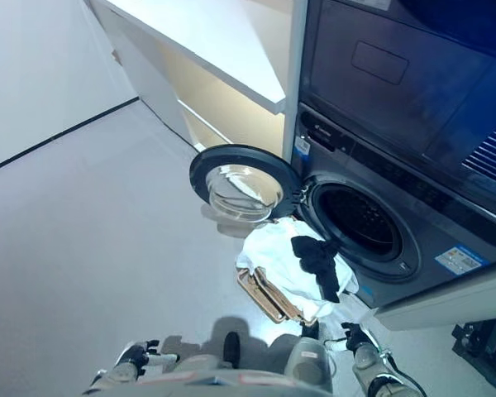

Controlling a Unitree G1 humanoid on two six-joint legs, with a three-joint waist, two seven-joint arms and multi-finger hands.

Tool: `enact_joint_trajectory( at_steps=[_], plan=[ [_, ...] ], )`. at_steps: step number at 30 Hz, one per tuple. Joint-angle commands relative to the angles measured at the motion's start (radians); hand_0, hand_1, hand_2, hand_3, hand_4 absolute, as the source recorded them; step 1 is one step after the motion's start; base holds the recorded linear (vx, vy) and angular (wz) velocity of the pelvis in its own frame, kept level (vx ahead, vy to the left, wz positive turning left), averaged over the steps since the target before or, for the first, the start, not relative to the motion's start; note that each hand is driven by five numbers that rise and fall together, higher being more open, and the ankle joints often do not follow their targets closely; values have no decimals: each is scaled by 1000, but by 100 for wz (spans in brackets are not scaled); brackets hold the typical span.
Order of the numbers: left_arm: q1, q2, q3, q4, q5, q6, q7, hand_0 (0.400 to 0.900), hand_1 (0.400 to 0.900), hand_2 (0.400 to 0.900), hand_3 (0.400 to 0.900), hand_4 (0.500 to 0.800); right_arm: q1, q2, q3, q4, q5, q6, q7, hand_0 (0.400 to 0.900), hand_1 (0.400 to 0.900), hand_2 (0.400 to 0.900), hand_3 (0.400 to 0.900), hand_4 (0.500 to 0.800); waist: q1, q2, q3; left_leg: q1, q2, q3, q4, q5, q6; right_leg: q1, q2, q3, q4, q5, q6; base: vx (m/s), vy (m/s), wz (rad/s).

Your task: Put the clothes in the basket into the washing machine.

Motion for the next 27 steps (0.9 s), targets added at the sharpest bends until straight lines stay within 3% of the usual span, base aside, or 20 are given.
enact_joint_trajectory(
  at_steps=[1,4,6,7,9,12,13,20,26,27],
  plan=[
    [-36,28,27,-9,-13,-27,29,900,900,900,900,800,-48,-57,47,-28,-52,-23,-8,900,900,900,900,800,15,-2,-28,-34,42,-41,75,-66,-58,-26,6,-11,52,31,25,138,-266,75],
    [-32,31,29,-6,-20,-24,24,900,900,900,900,800,-49,-57,62,-26,-59,-30,-6,900,900,900,900,800,27,-5,-30,-70,100,-89,86,-38,-96,8,17,-86,75,-26,8,91,-317,90],
    [-36,34,20,-8,-16,-23,27,900,900,900,900,800,-51,-63,59,-25,-48,-33,-11,900,900,900,900,800,34,-15,-20,-123,112,-56,127,-20,-102,35,10,-135,62,-41,-1,-17,-259,92],
    [-45,34,6,-14,-11,-20,28,900,900,900,900,800,-57,-65,59,-31,-35,-33,-13,900,900,900,900,800,34,-14,-5,-171,110,1,141,2,-95,47,4,-170,55,-45,-3,-80,-199,79],
    [-52,34,-3,-19,-6,-20,29,900,900,900,900,800,-71,-69,64,-35,-21,-38,-17,900,900,900,900,800,44,4,7,-222,101,22,92,45,-85,37,21,-187,57,-54,-4,-44,-106,6],
    [-38,34,0,-9,-1,-21,28,900,900,900,900,800,-89,-59,99,-41,-40,-35,-19,900,900,900,900,800,60,17,7,-214,94,-12,56,53,-75,14,45,-161,73,-61,-9,36,-26,-43],
    [-35,38,-5,-5,9,-19,26,900,900,900,900,800,-101,-59,112,-57,-48,-39,-25,900,900,900,900,800,57,22,9,-221,104,20,44,65,-75,-2,48,-164,75,-60,-10,-20,8,-9],
    [-87,63,-17,-35,-25,-40,72,900,900,900,900,800,-230,-85,188,-94,-91,-47,-66,900,900,900,900,800,68,39,70,-362,100,45,78,84,-71,-210,39,-118,132,-45,-19,-188,43,-19],
    [-138,77,-29,-57,-77,-63,142,900,900,900,900,800,-331,-125,249,-102,-154,-45,-124,900,900,900,900,800,81,47,128,-518,86,36,179,88,-77,-331,21,-109,196,-55,-26,-76,-18,4],
    [-161,87,-34,-70,-91,-72,174,900,900,900,900,800,-370,-142,266,-93,-171,-42,-152,900,900,900,900,800,86,51,143,-566,80,36,207,87,-83,-374,16,-105,221,-59,-28,-55,-19,5]
  ],
)
